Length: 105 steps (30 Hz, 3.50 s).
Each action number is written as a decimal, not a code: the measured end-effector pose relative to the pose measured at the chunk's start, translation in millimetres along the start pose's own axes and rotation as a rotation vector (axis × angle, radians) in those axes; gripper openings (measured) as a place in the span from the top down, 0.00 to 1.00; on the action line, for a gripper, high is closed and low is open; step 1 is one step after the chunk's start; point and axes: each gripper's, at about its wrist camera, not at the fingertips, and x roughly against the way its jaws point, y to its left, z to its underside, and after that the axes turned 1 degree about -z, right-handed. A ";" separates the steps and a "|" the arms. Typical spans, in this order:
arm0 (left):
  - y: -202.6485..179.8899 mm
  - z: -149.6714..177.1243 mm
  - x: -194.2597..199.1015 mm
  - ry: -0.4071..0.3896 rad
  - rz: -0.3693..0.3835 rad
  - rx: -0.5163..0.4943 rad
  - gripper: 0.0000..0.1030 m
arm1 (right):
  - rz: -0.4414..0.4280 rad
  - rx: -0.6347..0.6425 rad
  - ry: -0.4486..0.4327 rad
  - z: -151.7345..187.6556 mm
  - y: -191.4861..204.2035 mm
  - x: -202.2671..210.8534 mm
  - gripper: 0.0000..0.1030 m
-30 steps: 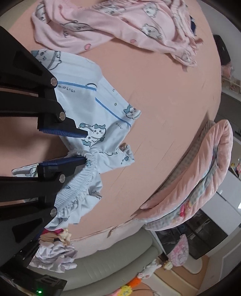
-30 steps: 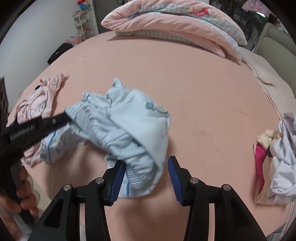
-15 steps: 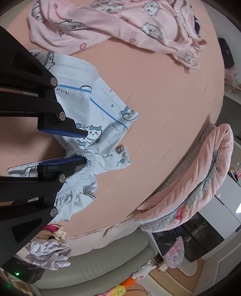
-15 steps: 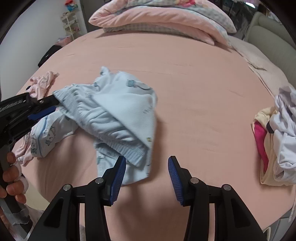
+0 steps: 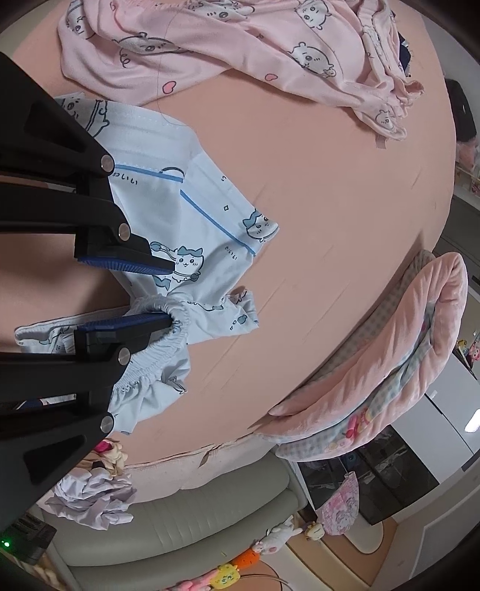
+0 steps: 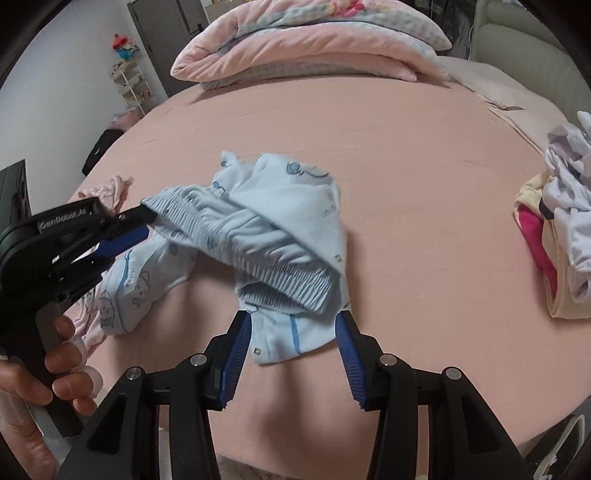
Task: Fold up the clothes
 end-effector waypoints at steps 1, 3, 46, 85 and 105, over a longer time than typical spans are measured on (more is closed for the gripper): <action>-0.9 0.1 0.3 0.001 -0.001 -0.005 0.82 | -0.017 -0.005 0.003 0.6 0.4 -0.3 0.55; -2.2 0.4 0.4 0.002 -0.004 -0.013 0.82 | -0.051 -0.014 0.008 1.9 1.2 -0.8 0.55; -17.3 0.2 -51.5 0.194 -0.023 -0.059 0.52 | 0.056 -0.025 -0.106 -59.4 4.8 -0.3 0.93; 17.7 -39.0 35.2 -0.201 0.070 0.057 0.89 | 0.015 -0.146 0.034 -23.6 -6.5 -28.0 0.78; 30.4 -35.8 44.7 -0.202 0.020 0.090 0.89 | 0.097 -0.123 0.009 -25.1 -4.4 -33.5 0.81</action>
